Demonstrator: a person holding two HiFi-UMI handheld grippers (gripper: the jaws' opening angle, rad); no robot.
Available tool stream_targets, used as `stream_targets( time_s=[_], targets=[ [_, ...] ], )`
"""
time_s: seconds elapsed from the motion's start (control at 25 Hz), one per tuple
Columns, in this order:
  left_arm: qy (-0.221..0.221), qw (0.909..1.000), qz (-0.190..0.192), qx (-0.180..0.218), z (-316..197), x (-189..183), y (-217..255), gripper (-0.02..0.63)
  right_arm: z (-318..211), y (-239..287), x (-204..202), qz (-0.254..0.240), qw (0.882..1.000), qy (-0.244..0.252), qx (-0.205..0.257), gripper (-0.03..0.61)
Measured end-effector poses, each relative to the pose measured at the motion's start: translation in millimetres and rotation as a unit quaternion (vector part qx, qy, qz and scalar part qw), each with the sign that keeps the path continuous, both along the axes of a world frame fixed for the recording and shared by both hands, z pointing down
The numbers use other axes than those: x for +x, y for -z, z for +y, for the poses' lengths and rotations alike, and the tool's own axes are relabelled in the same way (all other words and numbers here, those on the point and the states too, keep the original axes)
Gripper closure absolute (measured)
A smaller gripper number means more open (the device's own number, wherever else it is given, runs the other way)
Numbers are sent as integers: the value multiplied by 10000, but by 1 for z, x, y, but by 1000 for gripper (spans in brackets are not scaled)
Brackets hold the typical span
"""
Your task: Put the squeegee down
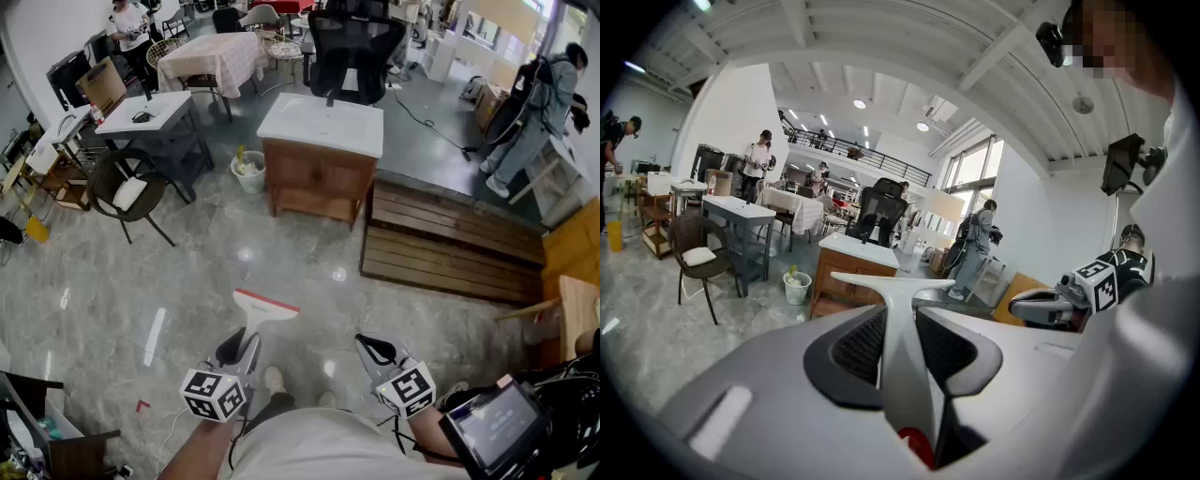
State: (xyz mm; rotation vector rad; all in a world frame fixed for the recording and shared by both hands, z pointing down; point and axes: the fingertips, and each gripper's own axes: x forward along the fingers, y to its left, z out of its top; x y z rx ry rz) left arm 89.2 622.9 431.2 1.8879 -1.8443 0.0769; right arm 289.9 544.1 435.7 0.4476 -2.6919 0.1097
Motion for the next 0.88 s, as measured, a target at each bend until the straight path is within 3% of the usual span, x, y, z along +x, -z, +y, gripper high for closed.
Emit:
stream_targets(
  time_s=[0.2, 0.4, 0.68, 0.88],
  targets=[
    [274, 9996, -23, 3, 6, 42, -2, 505, -2, -7, 47, -56, 9999, 60, 80, 577],
    [375, 9992, -54, -104, 3, 51, -14, 506, -10, -23, 52, -99, 9998, 158, -47, 577],
    [329, 9995, -34, 1, -34, 4, -19, 505, -48, -32, 12, 133, 9998, -115, -34, 573],
    [284, 9996, -33, 69, -115, -69, -28, 506, -117, -23, -64, 179, 9993, -295, 112, 546]
  ],
)
